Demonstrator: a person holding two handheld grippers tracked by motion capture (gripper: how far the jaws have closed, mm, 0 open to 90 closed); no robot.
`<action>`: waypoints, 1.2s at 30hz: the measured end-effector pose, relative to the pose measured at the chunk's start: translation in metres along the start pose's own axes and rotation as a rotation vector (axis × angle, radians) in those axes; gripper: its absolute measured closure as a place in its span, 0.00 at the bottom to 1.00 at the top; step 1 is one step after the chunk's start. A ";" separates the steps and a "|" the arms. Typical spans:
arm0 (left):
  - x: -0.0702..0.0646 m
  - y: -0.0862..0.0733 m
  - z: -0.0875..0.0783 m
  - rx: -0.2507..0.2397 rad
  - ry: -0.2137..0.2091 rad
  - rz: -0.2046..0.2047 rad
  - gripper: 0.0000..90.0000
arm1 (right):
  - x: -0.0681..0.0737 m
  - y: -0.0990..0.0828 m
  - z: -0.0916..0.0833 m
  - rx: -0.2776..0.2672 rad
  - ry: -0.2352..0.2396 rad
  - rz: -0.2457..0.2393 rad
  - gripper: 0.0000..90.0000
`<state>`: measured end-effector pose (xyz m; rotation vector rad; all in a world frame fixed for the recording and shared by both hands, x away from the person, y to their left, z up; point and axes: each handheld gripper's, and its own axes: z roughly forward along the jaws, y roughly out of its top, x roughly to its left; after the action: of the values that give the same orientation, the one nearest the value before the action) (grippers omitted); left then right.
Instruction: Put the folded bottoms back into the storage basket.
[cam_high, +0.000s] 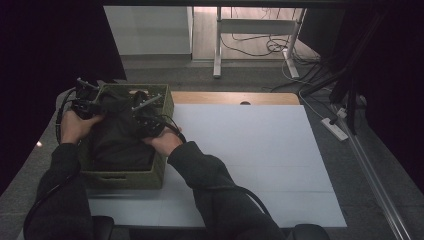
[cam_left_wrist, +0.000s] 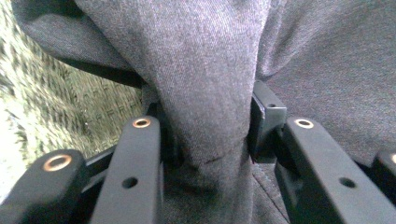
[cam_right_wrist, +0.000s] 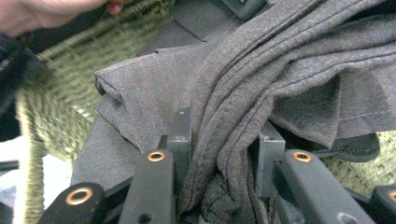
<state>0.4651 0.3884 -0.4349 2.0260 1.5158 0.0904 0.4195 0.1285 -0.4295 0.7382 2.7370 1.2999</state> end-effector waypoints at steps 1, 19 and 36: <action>0.000 0.000 0.003 0.011 0.007 0.003 0.69 | 0.000 -0.001 0.002 0.007 -0.006 0.000 0.72; -0.002 0.000 -0.006 -0.179 0.027 -0.044 0.14 | -0.007 -0.002 -0.030 -0.081 -0.067 -0.119 0.20; 0.005 0.016 0.060 0.075 0.191 -0.213 0.83 | -0.029 -0.019 -0.071 -0.129 -0.024 -0.100 0.13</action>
<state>0.5044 0.3653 -0.4772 1.9446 1.8710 0.1472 0.4223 0.0539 -0.4027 0.5950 2.6045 1.4195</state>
